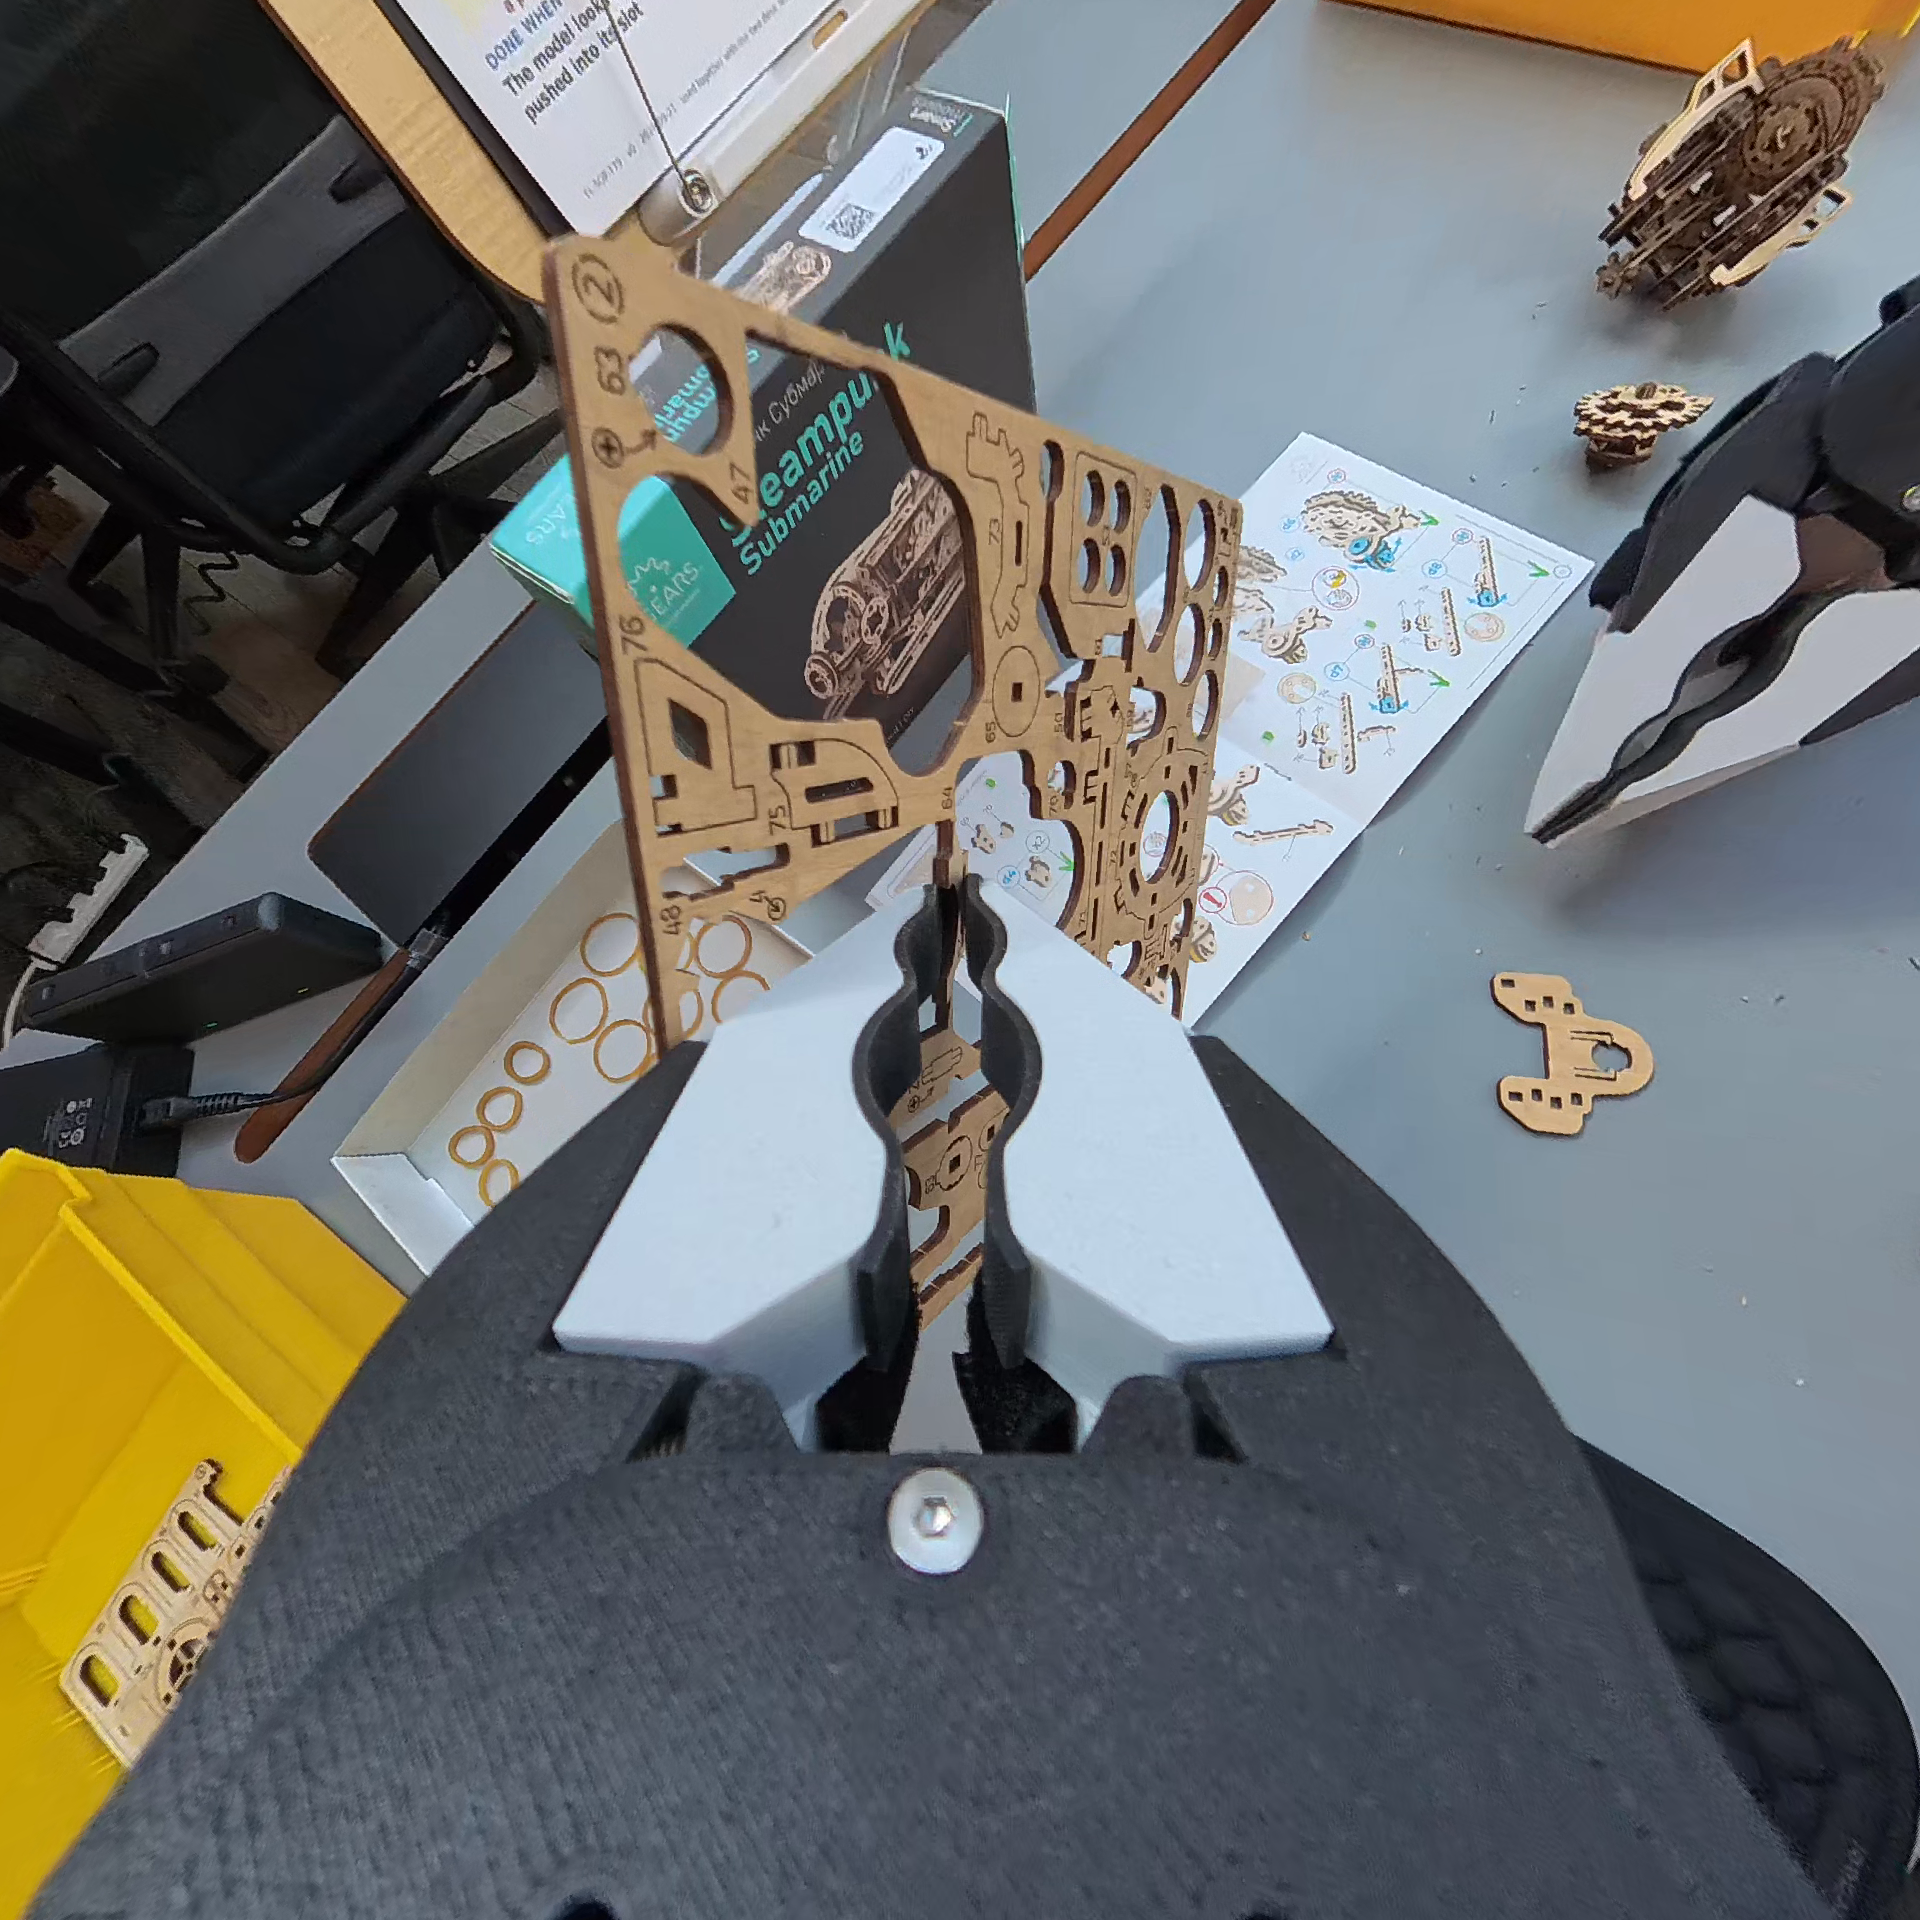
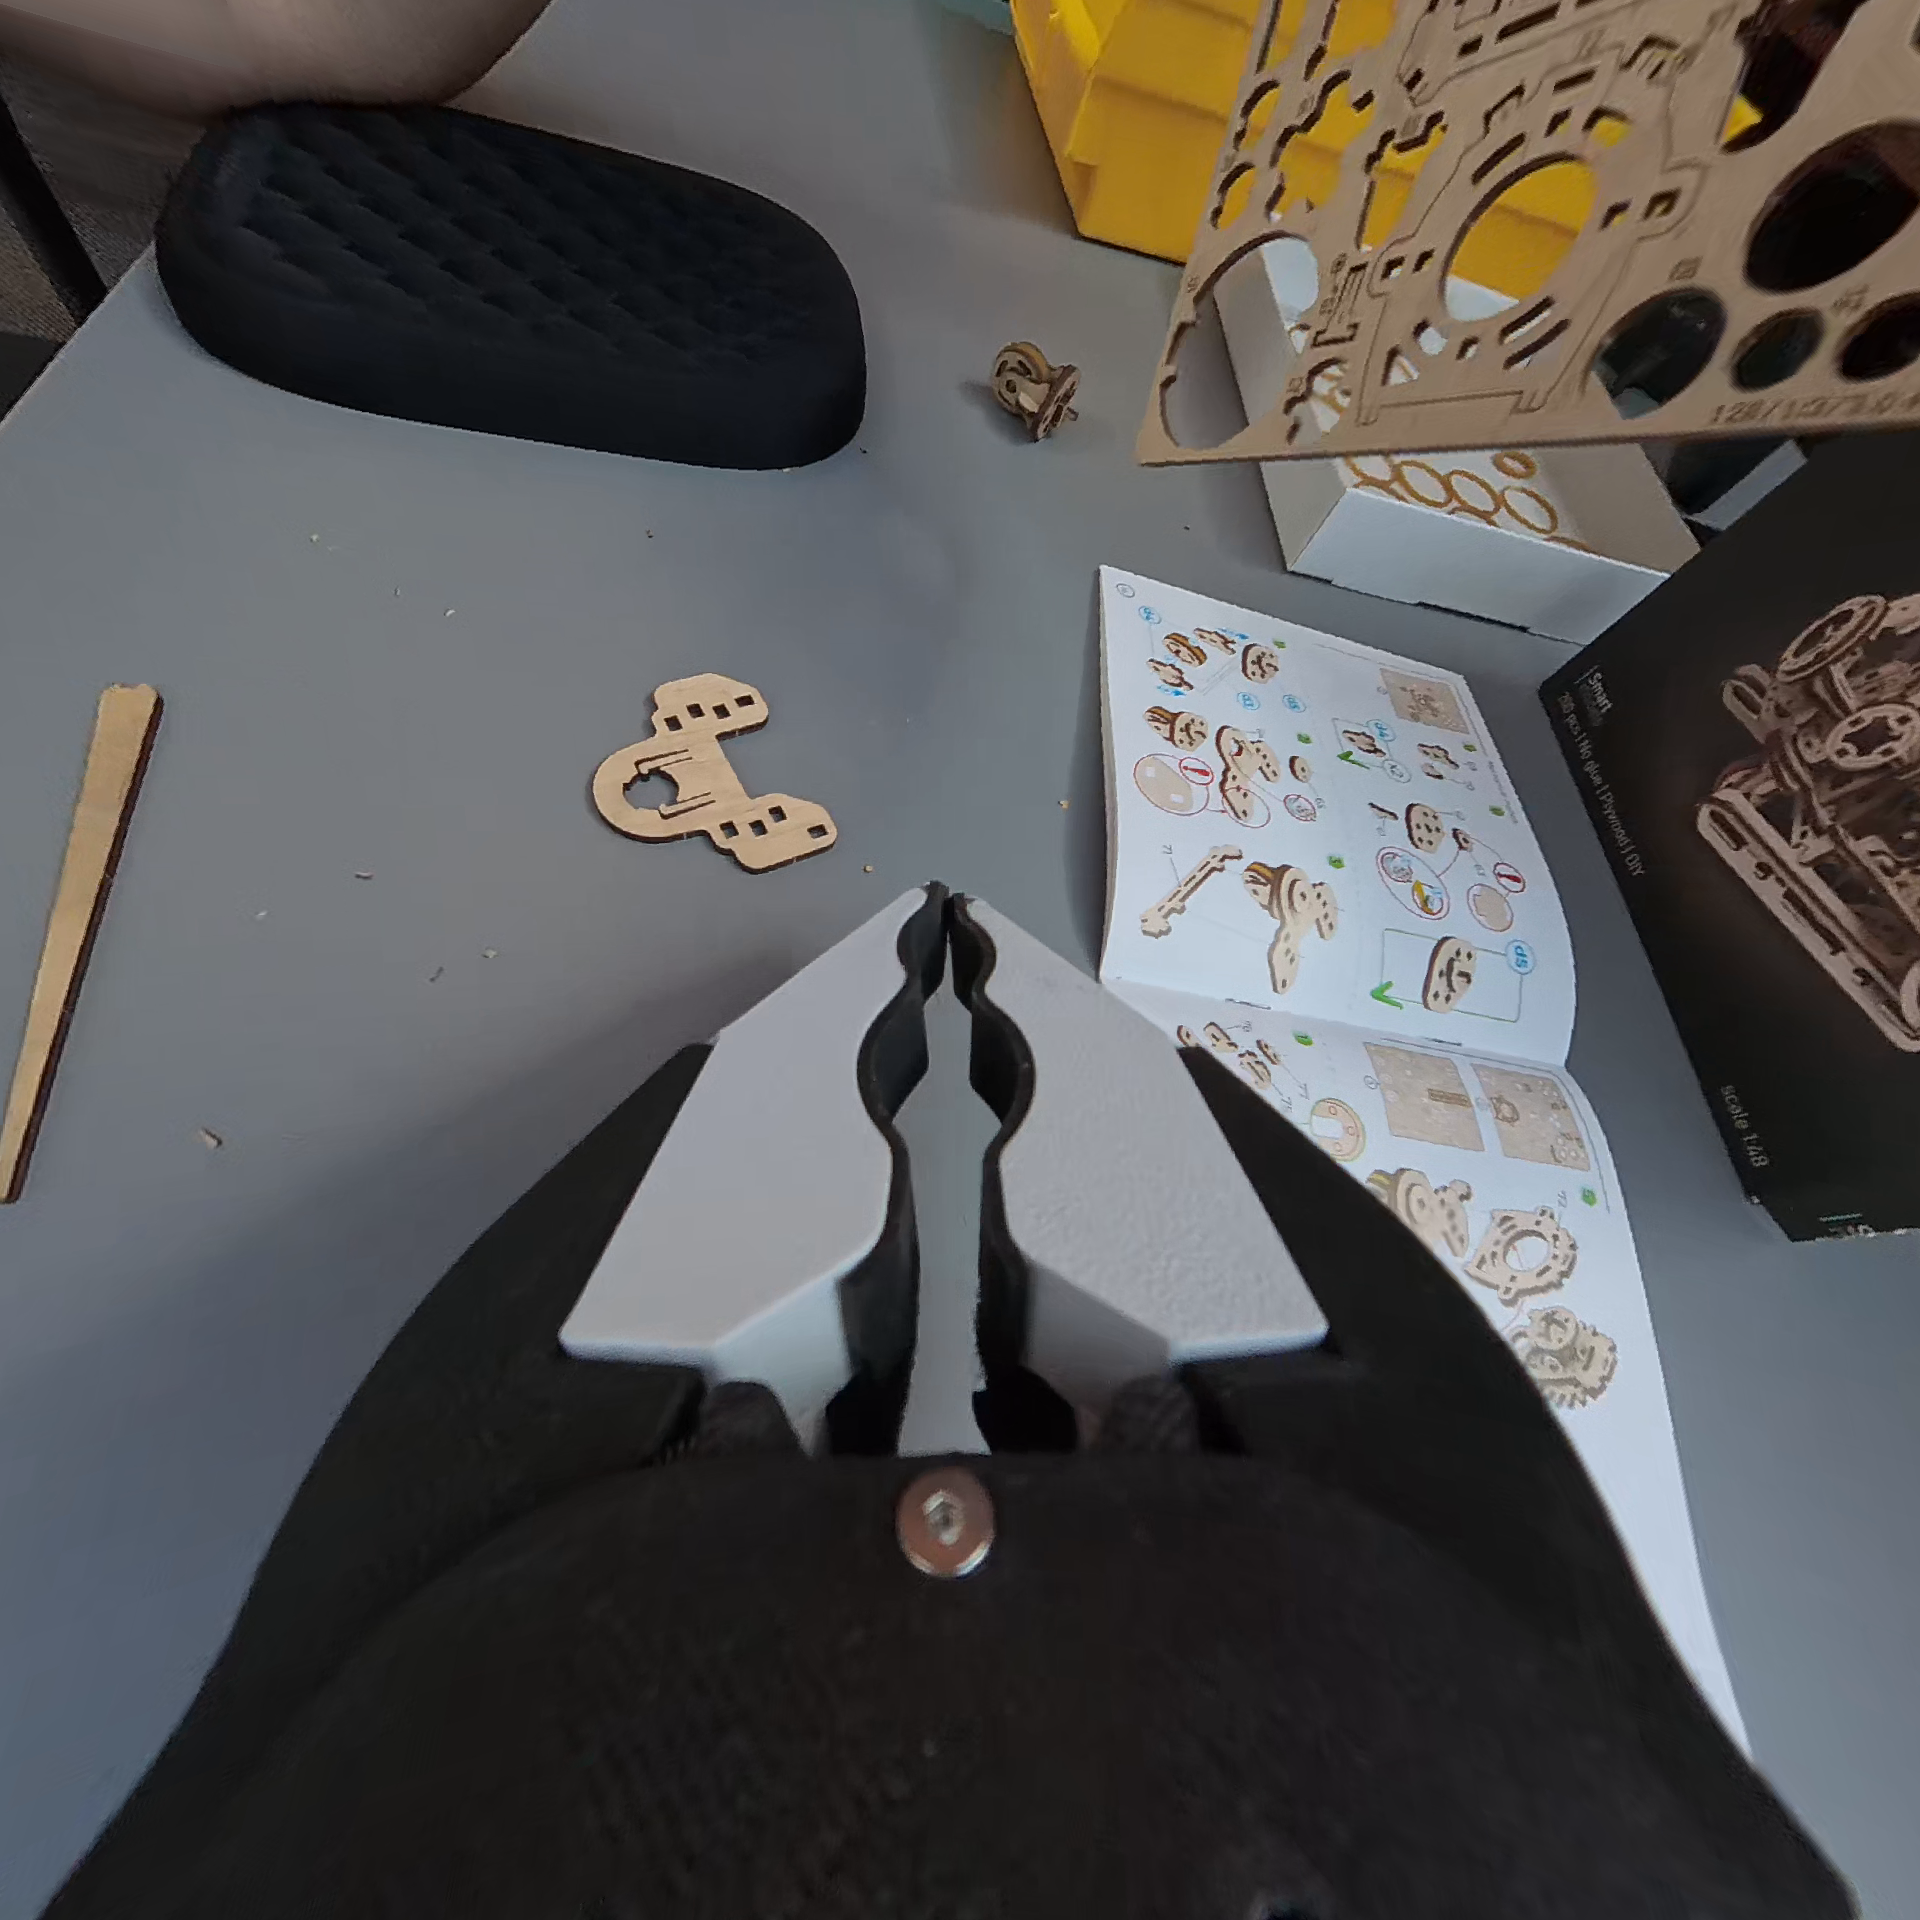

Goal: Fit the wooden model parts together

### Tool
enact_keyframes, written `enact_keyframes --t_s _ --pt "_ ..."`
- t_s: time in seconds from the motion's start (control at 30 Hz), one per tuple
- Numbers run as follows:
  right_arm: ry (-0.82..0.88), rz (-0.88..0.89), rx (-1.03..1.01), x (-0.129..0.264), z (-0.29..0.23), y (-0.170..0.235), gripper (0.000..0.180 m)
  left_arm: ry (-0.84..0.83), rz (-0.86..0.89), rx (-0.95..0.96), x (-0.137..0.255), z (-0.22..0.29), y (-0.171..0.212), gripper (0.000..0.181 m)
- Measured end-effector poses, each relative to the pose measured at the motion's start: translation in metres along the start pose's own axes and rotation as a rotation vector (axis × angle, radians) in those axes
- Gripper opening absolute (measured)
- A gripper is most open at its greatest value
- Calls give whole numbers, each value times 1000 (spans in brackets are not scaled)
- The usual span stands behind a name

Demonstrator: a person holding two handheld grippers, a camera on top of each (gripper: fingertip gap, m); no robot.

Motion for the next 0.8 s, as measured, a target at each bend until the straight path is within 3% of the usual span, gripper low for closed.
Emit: enact_keyframes --t_s 0.13,0.2,0.3,0.4,0.5,0.73,0.8 --pt "108 155 -9 18 22 -20 0 60 -44 -29 -7 10 4 1" --pt "199 244 -32 32 40 -39 29 87 -57 -36 -11 15 4 1" --pt "255 345 -103 54 59 -78 37 109 -71 -51 -14 21 4 1" --pt "186 396 -197 61 70 -118 40 130 -77 -70 -17 29 2 1" --pt "116 303 -259 47 88 -137 46 142 -77 -87 -19 36 -1 1" --pt "-97 191 -387 0 101 -145 48 158 -71 -93 -20 44 -4 1" --pt "-133 181 -408 -8 99 -140 37 175 -58 -93 -20 47 -6 1"
Point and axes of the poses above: each gripper's, where its closed fingertips meet, x back along the fingers, y out of its underside, z = x × y across the jaws, the point moved 3 cm from there along x, back along the fingers, and after that the axes turned 8 degrees about -x, right-handed, at the moved point
